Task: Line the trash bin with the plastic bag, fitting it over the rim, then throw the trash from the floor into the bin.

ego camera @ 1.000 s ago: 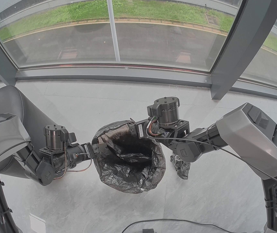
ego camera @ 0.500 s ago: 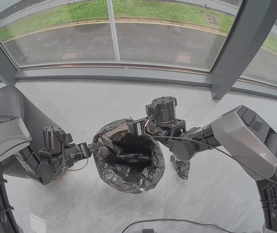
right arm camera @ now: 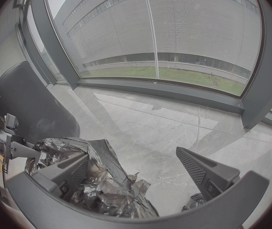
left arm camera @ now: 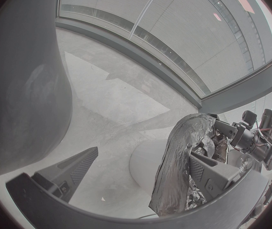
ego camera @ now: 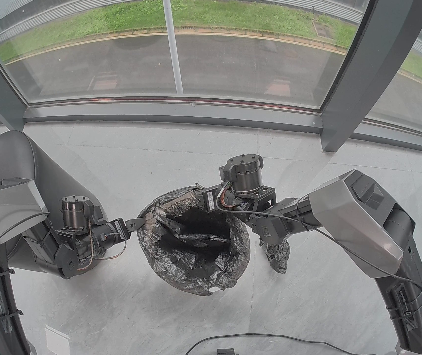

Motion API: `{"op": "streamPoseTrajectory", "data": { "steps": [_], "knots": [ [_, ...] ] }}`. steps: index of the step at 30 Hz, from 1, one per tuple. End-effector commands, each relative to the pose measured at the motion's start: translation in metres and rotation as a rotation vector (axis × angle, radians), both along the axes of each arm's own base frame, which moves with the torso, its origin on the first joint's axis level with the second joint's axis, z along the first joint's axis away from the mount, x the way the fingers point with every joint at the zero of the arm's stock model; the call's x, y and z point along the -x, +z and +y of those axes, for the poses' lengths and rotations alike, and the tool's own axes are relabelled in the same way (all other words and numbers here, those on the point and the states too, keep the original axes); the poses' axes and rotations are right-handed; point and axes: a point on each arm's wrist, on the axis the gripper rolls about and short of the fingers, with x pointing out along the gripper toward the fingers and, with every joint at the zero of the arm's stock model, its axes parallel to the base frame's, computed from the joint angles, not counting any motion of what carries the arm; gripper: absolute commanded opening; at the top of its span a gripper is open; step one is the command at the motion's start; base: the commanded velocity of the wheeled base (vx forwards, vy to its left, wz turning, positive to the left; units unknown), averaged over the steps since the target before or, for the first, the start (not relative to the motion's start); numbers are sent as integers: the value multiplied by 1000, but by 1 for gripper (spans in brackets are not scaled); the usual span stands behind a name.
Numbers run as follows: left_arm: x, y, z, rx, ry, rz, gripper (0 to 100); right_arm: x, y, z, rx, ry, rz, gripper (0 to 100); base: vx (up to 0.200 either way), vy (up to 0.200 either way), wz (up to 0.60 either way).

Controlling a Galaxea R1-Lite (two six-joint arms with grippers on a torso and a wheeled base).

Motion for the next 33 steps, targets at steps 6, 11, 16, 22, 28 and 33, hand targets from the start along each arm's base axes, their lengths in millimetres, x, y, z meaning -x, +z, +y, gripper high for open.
{"op": "streamPoseTrajectory", "data": {
  "steps": [6,11,16,22,28,33],
  "knots": [
    [0,-8,0,-1,2,23,100,-12,-10,-5,10,-17,-9,100,0,0,0],
    [0,-10,0,-2,0,29,100,-15,-17,-4,16,-19,-6,100,0,0,0],
    [0,-15,-1,-1,0,42,100,-17,-16,-6,15,-23,-9,100,0,0,0],
    [-1,-23,-2,0,-1,50,100,-19,-16,-8,14,-29,-12,100,0,0,0],
    [-3,-32,-2,-2,-1,50,100,-20,-16,-9,15,-30,-12,100,0,0,0],
    [-3,-35,-2,-3,-1,57,100,-22,-16,-11,15,-36,-12,100,0,0,0]
  ]
}}
